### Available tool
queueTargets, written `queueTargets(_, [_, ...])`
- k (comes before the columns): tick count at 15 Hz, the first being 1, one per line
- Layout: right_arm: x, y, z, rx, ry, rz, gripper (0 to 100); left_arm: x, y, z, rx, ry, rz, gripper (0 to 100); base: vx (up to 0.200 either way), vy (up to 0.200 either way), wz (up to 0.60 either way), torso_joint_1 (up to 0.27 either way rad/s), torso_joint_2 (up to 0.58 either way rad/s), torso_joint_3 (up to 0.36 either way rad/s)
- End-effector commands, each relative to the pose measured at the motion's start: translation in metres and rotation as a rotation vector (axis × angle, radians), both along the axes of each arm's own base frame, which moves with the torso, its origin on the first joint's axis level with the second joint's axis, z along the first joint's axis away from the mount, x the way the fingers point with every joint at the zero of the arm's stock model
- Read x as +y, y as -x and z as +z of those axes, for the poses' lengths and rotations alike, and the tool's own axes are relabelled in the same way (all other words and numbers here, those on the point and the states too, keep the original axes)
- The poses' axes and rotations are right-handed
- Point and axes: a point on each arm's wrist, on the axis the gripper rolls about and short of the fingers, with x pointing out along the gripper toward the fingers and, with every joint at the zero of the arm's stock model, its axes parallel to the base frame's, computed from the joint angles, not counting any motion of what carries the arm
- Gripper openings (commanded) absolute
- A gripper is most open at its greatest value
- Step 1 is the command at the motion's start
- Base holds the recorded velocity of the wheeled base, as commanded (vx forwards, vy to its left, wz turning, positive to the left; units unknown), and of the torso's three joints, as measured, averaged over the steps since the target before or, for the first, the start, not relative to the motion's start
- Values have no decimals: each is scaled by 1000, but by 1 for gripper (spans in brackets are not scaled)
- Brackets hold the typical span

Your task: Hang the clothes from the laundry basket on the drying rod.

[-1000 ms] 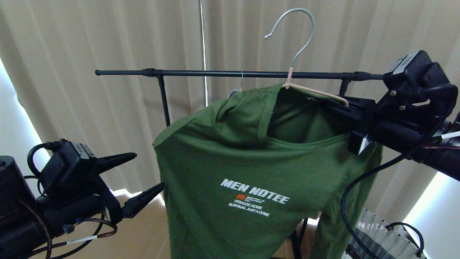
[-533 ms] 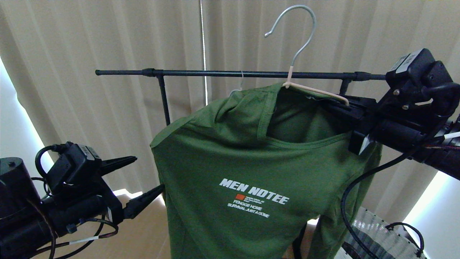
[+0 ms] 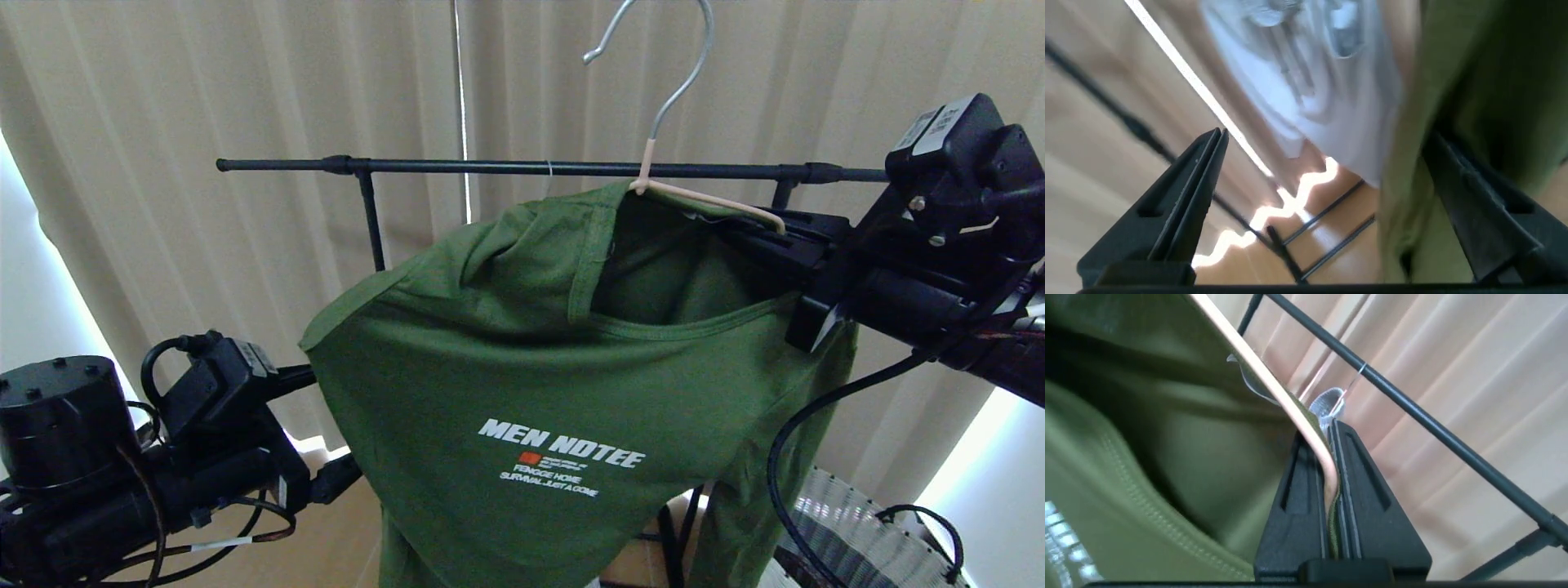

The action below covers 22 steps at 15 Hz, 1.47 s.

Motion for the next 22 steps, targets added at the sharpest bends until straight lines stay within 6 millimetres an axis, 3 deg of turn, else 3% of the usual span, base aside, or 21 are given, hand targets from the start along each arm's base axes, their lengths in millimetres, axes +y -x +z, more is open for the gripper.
queueTargets(1, [1,0,0,0,0,4,0,-3,-5,-2,8,-2,-8,100,0,0,0,0,0,0])
queueTargets(3, [1,1,0,0,0,4,0,-2,-4,-3,11,-7,-7,100,0,0,0,0,0,0])
queueTargets(4, [0,1,0,-1,0,2,0,-2,-4,-4,12,-10,-8,0,0,0,0,0,0,0])
queueTargets(11, [-2,0,0,1,2,-13,0,1,5,-5,-58,5,0,0,0,0,0,0,0,0])
queueTargets(13, [-10,-4,-2,21,13,-50,0,7,6,-2,-114,23,32,0,0,0,0,0,0,0])
queueTargets(15, [-23,-8,-6,70,39,-111,0,26,3,6,-172,42,124,0,0,0,0,0,0,0])
queueTargets(17, [-36,-13,-11,98,53,-170,0,37,12,10,-193,108,179,0,0,0,0,0,0,0])
queueTargets(19, [-47,-18,-15,128,66,-218,0,38,21,18,-219,224,184,0,0,0,0,0,0,0])
queueTargets(22, [-49,-19,-16,156,82,-253,0,38,29,18,-197,256,185,0,0,0,0,0,0,0])
